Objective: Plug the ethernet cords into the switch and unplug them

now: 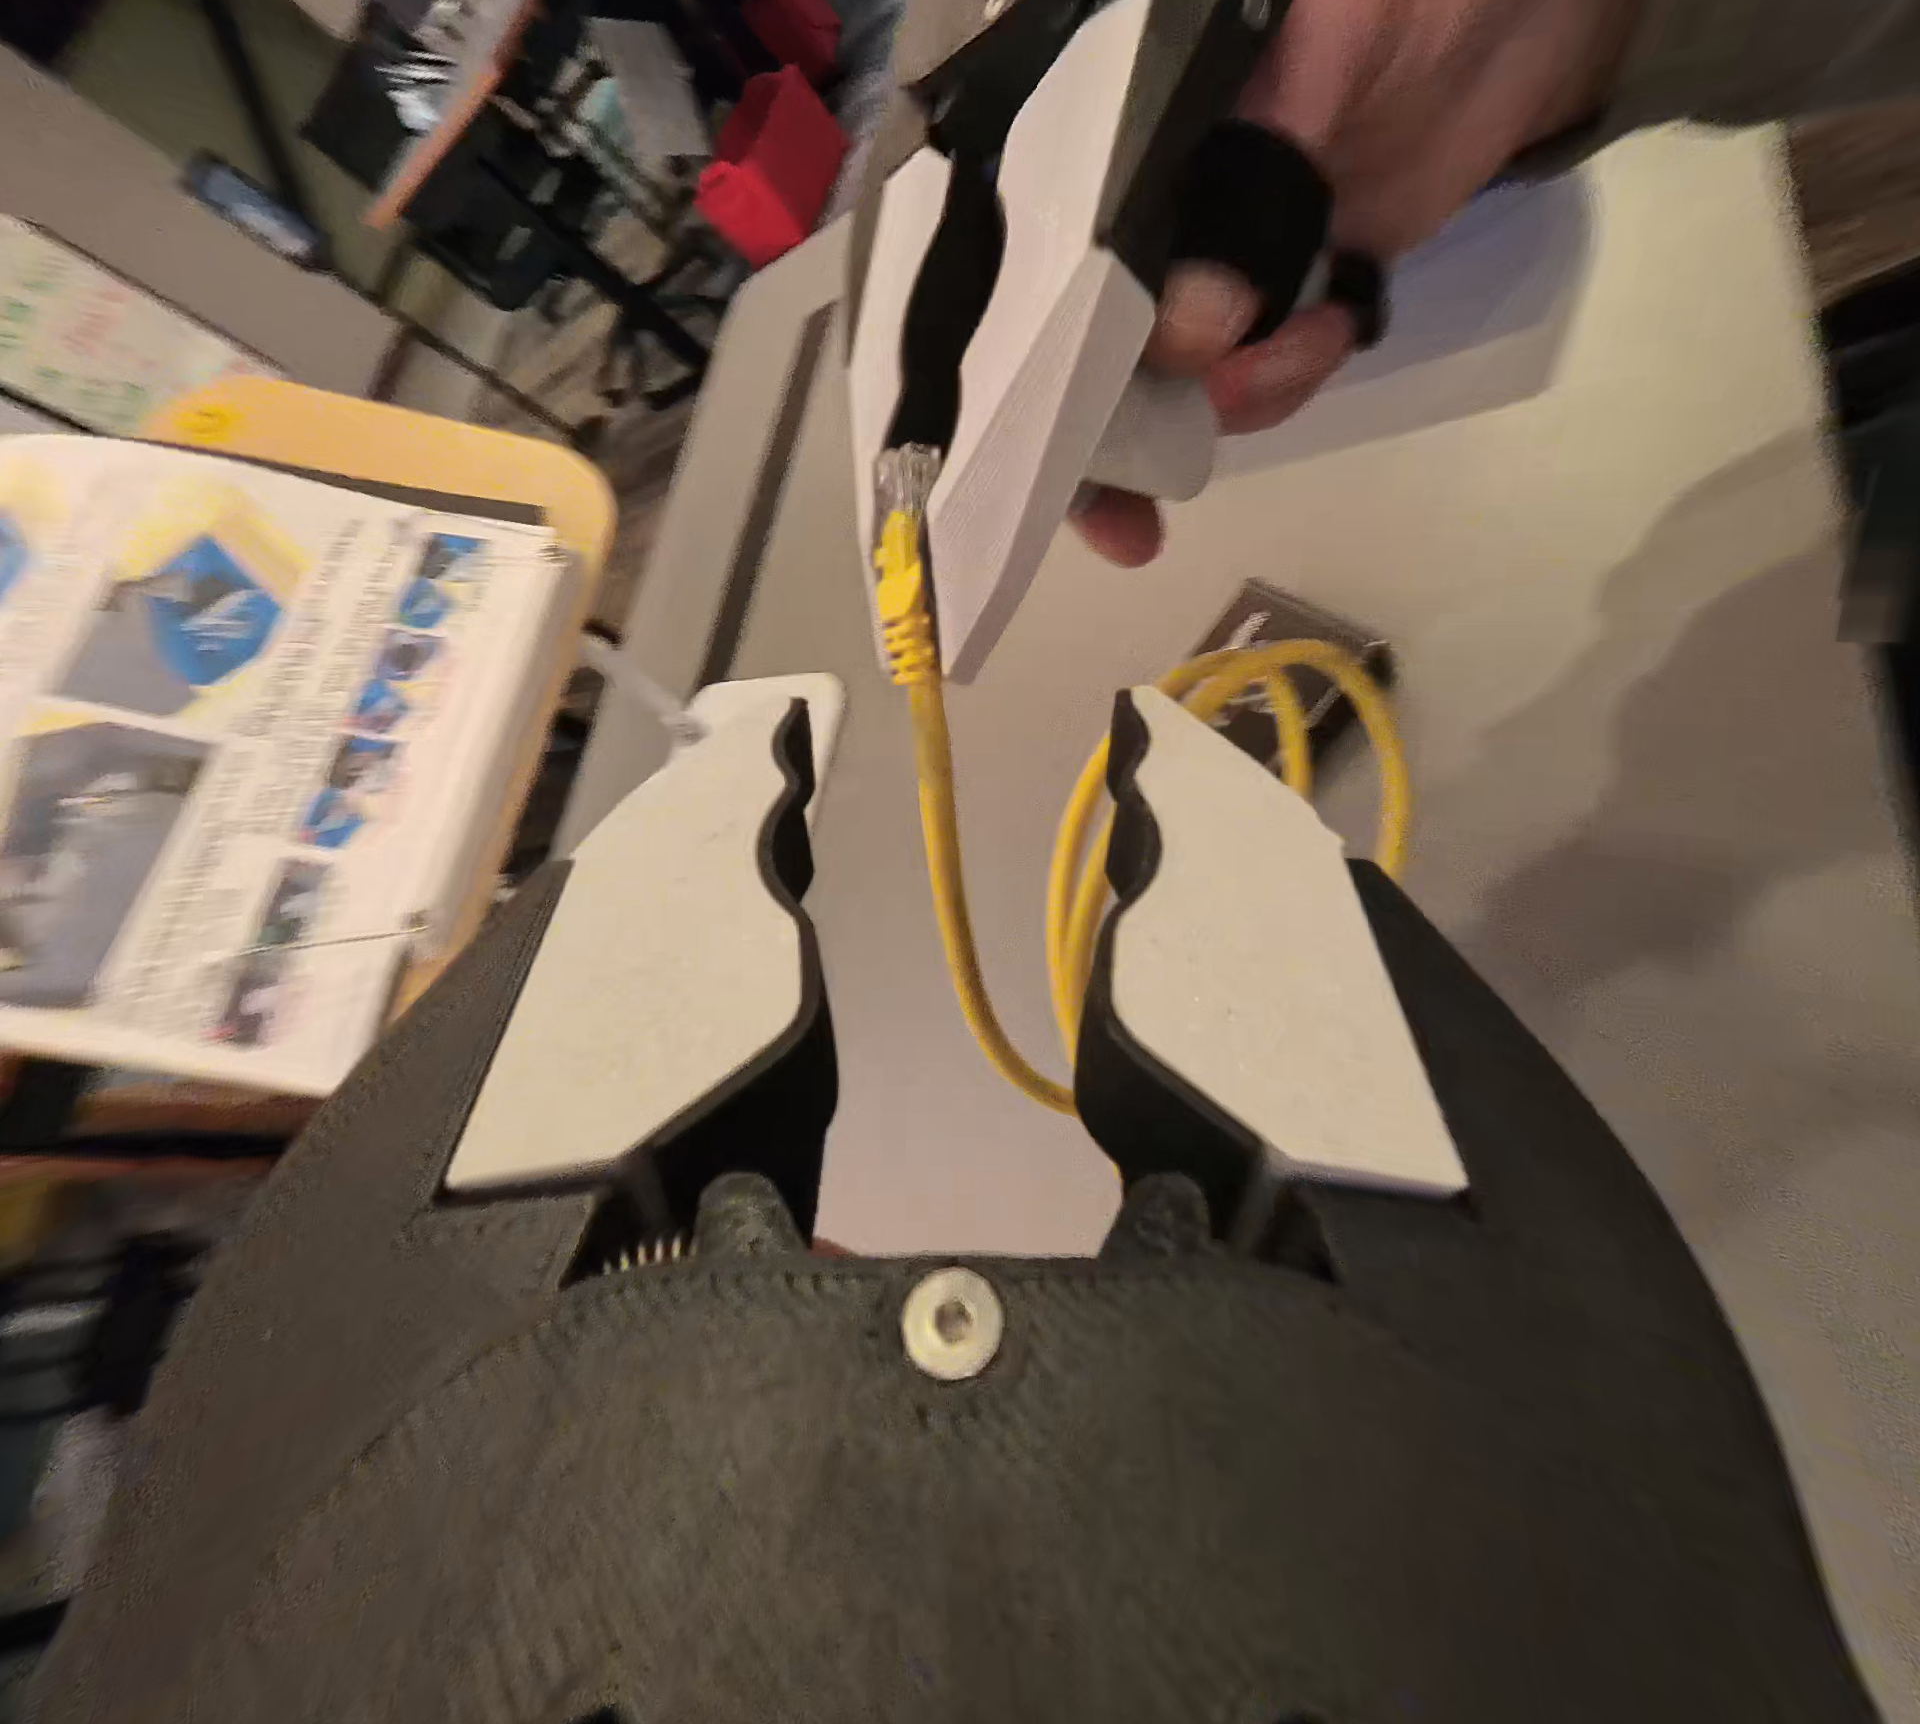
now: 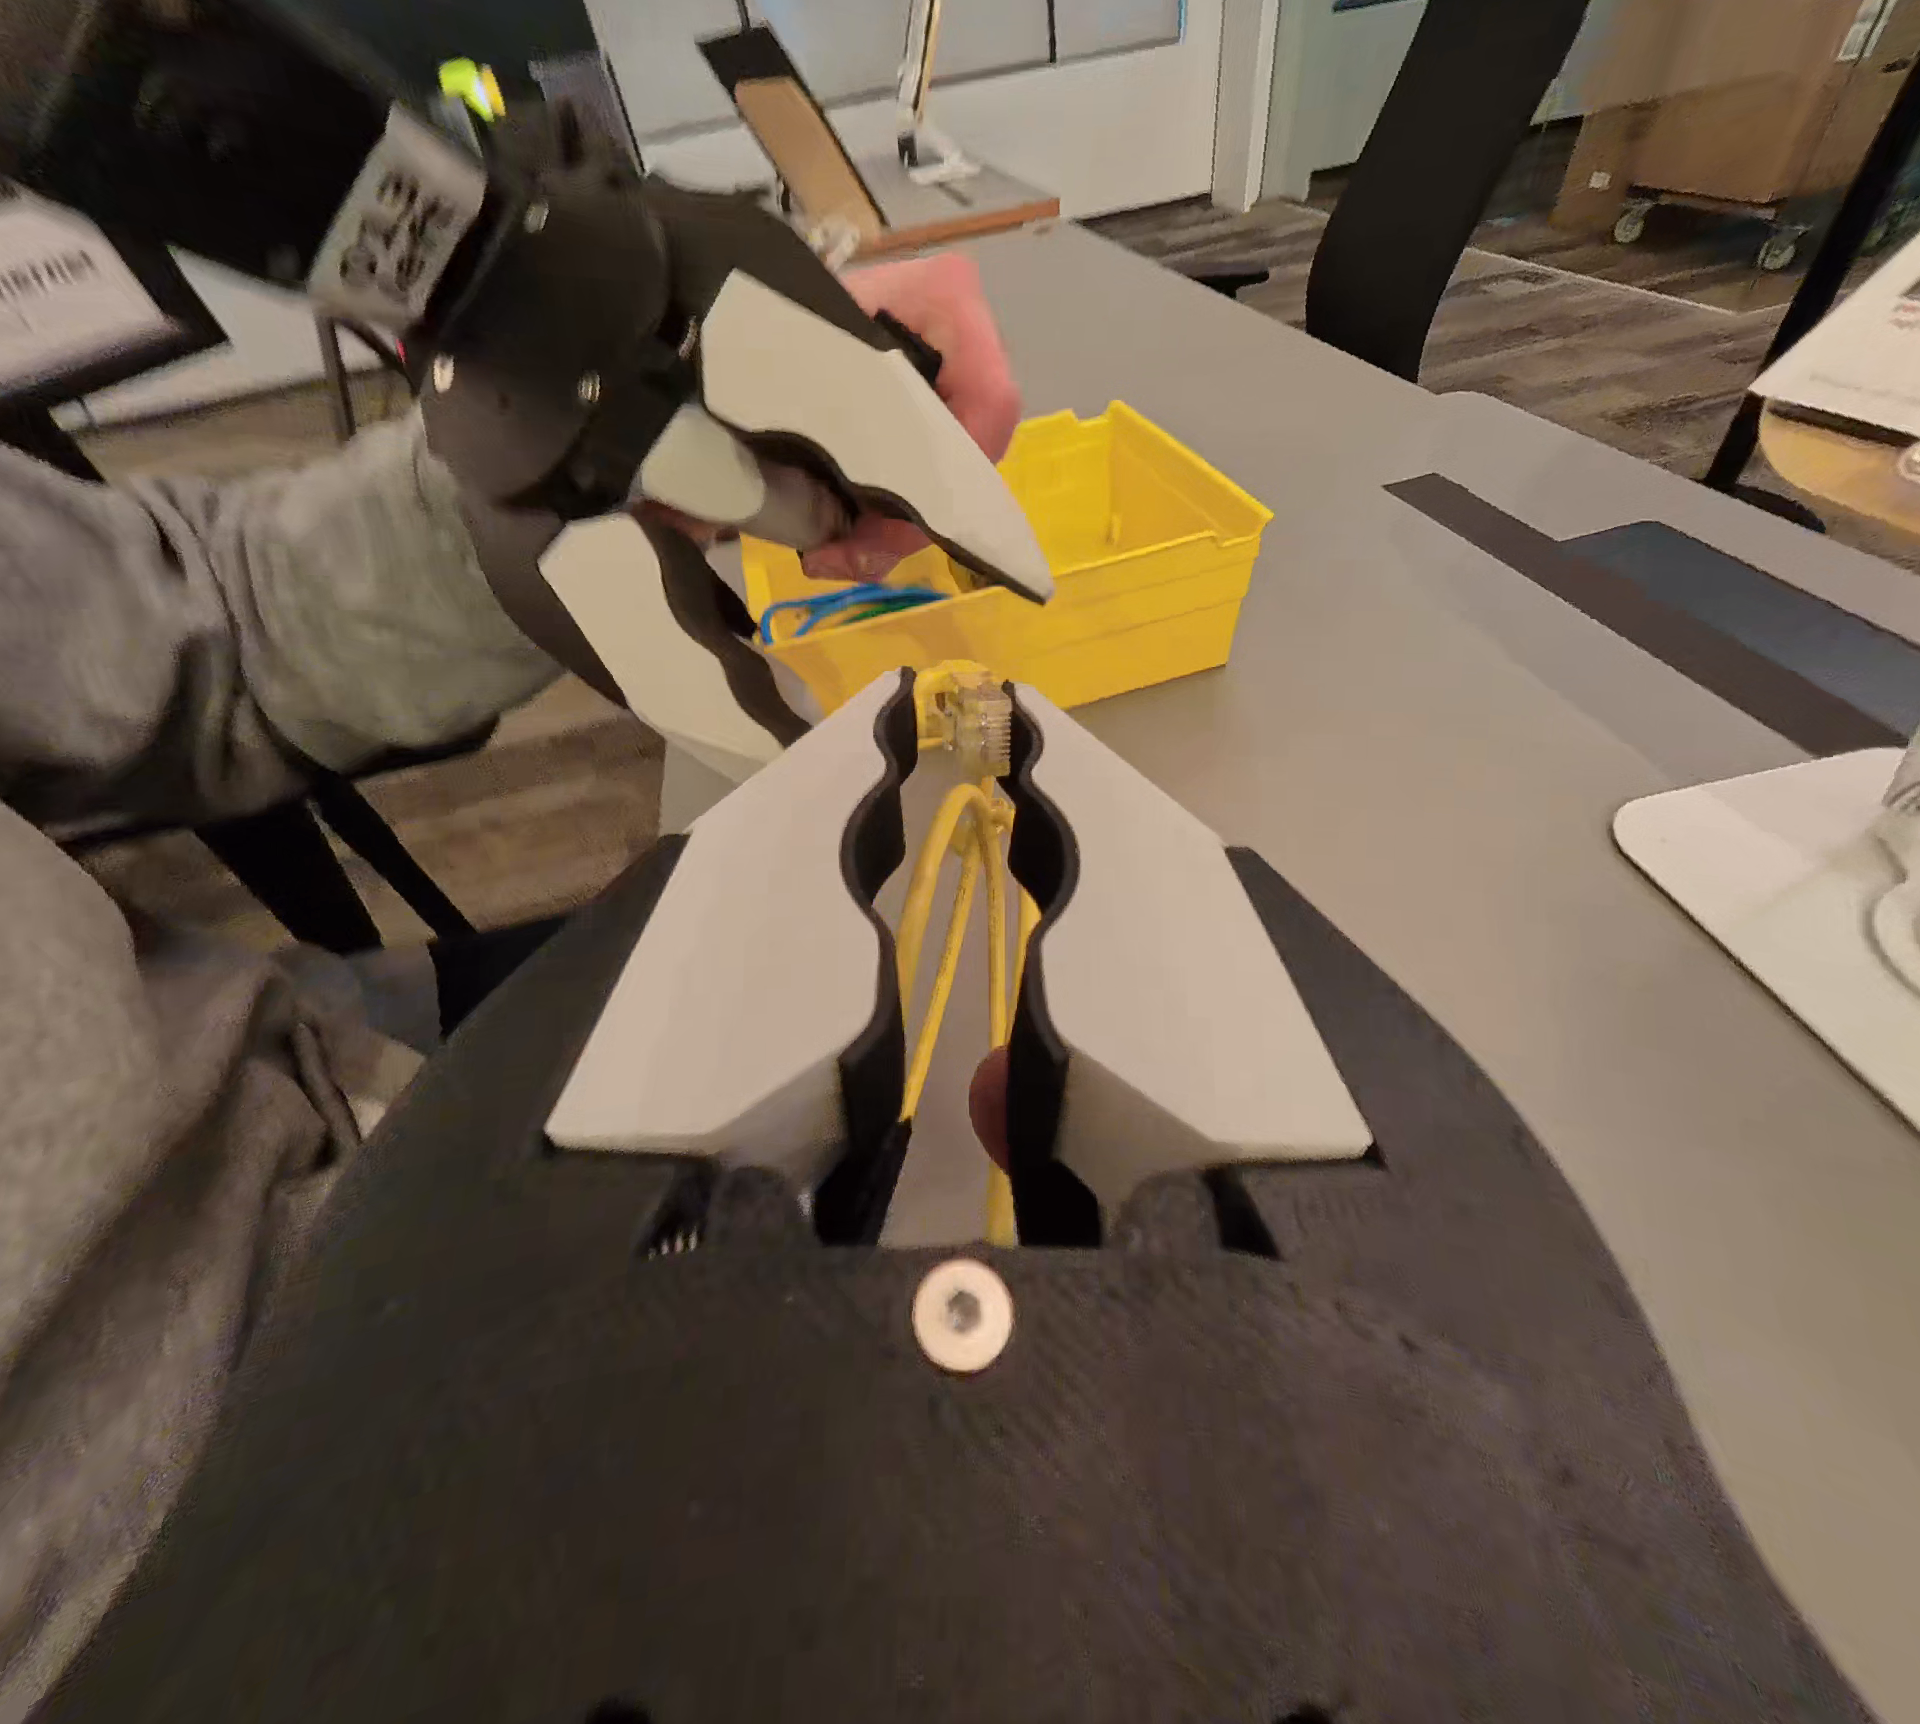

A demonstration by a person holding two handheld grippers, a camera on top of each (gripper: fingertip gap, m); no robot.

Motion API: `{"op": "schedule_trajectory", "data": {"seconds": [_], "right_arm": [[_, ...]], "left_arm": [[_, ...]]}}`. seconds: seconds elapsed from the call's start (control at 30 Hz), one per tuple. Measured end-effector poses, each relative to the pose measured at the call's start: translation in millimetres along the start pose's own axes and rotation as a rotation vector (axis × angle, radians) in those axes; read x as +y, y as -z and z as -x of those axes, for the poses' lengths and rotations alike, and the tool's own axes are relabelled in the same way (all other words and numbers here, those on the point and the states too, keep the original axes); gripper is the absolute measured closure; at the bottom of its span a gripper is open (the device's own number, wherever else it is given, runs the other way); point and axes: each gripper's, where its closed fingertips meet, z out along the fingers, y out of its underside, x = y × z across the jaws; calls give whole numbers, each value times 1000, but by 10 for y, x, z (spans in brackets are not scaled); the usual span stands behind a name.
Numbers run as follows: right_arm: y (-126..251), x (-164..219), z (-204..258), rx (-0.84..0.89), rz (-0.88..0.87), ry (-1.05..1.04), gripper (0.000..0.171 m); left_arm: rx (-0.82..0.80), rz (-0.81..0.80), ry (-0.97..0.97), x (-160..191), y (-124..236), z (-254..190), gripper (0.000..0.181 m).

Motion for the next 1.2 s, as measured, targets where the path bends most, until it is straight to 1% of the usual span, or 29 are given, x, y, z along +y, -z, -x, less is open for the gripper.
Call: {"op": "schedule_trajectory", "data": {"seconds": [0.07, 0.13, 0.17, 0.23, 0.27, 0.33, 0.4, 0.47, 0.57, 0.63, 0.7, 1.03, 1.1, 1.2], "right_arm": [[35, -50, -63, 7, -50, -69, 160], [75, -112, -83, -10, -100, -127, 160], [93, -139, -99, -15, -125, -159, 160], [118, -190, -104, -48, -177, -228, 160], [123, -204, -106, -64, -198, -261, 160], [127, -224, -84, -106, -230, -307, 160], [123, -236, -49, -152, -249, -339, 160], [126, -256, 8, -216, -270, -366, 160], [101, -227, 139, -310, -254, -379, 161], [75, -226, 205, -344, -253, -383, 161], [65, -250, 258, -374, -258, -384, 161], [116, -292, 377, -484, -284, -422, 161], [128, -287, 400, -503, -280, -424, 161], [135, -265, 396, -512, -273, -433, 161]], "left_arm": [[-115, 18, -79, 3, -34, 96, 127], [-165, 59, -133, 31, -78, 113, 122], [-225, 61, -165, 20, -81, 176, 120], [-391, -8, -217, -95, -16, 357, 127], [-426, -51, -220, -149, 8, 380, 131], [-463, -69, -223, -174, 13, 397, 131], [-463, -104, -259, -225, 5, 350, 132], [-441, -171, -260, -297, 21, 290, 134], [-423, -231, -242, -331, 62, 276, 135], [-410, -257, -249, -353, 81, 253, 137], [-398, -290, -264, -393, 105, 203, 143], [-408, -335, -352, -489, 130, 58, 163], [-420, -336, -373, -526, 134, 32, 164], [-405, -326, -356, -520, 126, 26, 169]]}}
